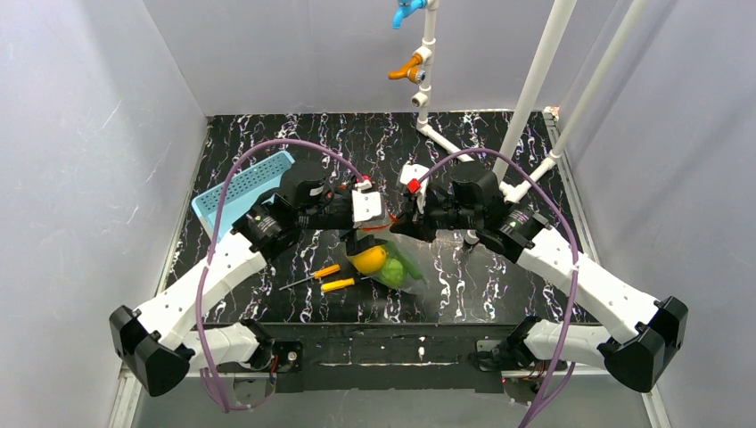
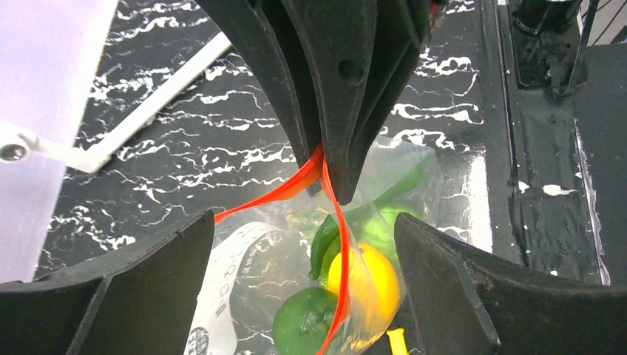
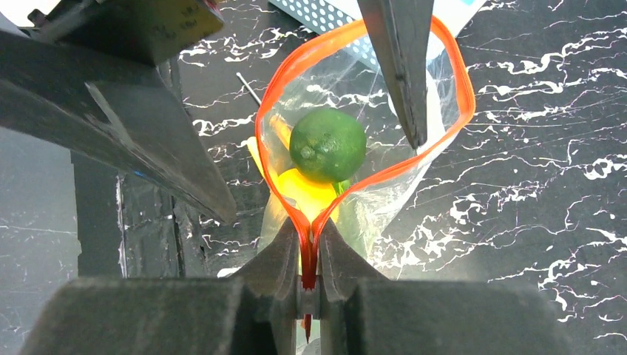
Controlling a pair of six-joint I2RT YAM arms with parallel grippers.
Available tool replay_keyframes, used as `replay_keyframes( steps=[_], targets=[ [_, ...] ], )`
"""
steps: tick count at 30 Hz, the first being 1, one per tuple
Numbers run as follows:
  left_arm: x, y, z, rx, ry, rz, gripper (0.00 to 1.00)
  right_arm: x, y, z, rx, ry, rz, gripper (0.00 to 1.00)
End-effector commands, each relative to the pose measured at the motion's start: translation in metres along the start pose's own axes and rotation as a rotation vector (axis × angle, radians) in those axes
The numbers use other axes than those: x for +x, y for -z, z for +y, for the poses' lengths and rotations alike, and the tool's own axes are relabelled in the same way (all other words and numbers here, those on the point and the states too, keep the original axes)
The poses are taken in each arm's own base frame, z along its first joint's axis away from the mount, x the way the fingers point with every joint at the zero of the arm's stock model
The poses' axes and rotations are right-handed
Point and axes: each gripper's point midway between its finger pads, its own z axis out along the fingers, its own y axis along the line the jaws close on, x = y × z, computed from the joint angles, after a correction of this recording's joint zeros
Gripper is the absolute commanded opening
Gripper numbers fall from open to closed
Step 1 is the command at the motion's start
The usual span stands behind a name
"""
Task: Place the food in the zip-top bag and seal the zipper
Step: Zip the zipper food storage bag at the center of the board.
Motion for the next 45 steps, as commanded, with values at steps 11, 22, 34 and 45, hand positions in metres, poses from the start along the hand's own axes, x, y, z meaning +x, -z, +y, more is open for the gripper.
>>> replay_keyframes(
  steps=[11, 22, 34, 45],
  targets=[
    [-0.008, -0.006, 0.003, 0.097, 0.0, 0.021, 0.9, -0.026, 0.011, 0.002, 0.004, 0.077, -0.087, 0.01],
    [0.006, -0.003, 0.011, 0.116, 0.037, 0.051, 0.46, -0.016, 0.014, -0.006, 0.066, 0.077, -0.065, 0.14],
    [0.001, -0.003, 0.018, 0.015, 0.063, -0.025, 0.0, -0.008, 0.029, -0.01, 0.134, -0.012, -0.265, 0.62],
    [-0.007, 0.004, 0.01, 0.024, 0.067, -0.058, 0.0, -0.021, 0.035, -0.001, -0.091, -0.074, -0.346, 0.38]
  ],
)
